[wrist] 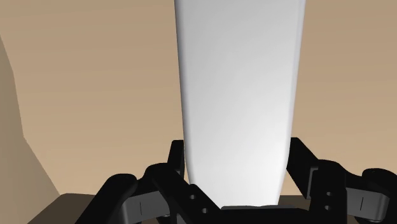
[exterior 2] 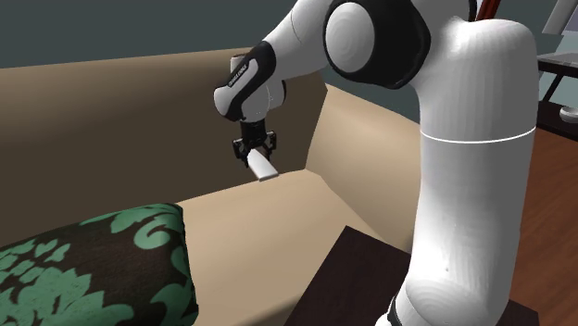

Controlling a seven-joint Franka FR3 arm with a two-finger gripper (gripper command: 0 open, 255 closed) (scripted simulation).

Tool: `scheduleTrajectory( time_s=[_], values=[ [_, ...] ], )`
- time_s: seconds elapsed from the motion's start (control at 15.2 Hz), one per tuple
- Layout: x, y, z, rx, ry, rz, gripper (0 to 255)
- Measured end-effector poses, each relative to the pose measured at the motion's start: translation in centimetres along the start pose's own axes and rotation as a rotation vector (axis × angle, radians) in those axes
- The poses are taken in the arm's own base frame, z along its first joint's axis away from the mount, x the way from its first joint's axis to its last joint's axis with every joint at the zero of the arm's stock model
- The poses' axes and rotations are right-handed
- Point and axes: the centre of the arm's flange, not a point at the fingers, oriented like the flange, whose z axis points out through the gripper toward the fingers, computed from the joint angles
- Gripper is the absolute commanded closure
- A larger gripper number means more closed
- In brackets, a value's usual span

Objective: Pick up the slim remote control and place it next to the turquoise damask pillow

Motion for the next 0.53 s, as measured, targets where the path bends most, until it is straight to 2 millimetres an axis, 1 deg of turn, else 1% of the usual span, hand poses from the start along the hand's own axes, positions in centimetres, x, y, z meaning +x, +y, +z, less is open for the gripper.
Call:
scheduleTrajectory(
  time_s=[0.53],
  values=[
    [-0.1,0.1,-4.2,0.000,0.000,0.000,255]
  ],
)
